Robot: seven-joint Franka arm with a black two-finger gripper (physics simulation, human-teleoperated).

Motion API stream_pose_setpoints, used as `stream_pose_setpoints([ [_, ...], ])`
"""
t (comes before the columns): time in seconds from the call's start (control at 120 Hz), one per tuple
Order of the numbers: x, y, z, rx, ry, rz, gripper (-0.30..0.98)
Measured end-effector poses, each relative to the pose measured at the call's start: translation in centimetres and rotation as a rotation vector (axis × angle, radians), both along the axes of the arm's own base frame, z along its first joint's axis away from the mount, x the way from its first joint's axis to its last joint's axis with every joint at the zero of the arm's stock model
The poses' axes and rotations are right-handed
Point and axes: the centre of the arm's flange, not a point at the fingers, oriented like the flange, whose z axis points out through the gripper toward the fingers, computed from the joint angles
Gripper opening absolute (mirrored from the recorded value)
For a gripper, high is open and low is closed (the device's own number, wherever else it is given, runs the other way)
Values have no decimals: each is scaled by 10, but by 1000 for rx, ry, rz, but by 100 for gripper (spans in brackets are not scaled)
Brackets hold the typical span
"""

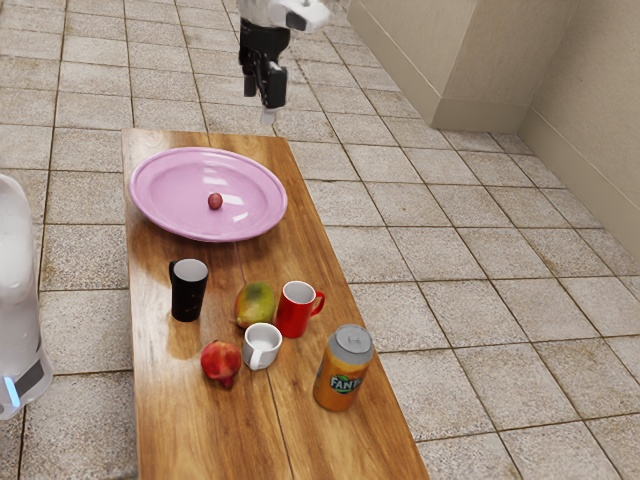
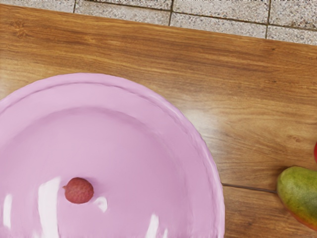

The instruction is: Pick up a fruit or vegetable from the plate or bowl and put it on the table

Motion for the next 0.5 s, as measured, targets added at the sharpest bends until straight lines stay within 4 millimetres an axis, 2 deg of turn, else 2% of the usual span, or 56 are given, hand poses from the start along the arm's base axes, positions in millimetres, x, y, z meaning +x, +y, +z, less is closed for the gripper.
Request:
stream_pose_setpoints([
  [0.1, -35, 7, -32, 3, -62, 20, 66],
  [0.158, -43, 11, -45, 4, -90, 29, 66],
  [0.258, -45, 26, -75, -17, -97, 51, 66],
  [0.417, -38, 32, -103, -23, -110, 52, 66],
  [0.5, -39, 44, -123, -42, -102, 72, 66],
])
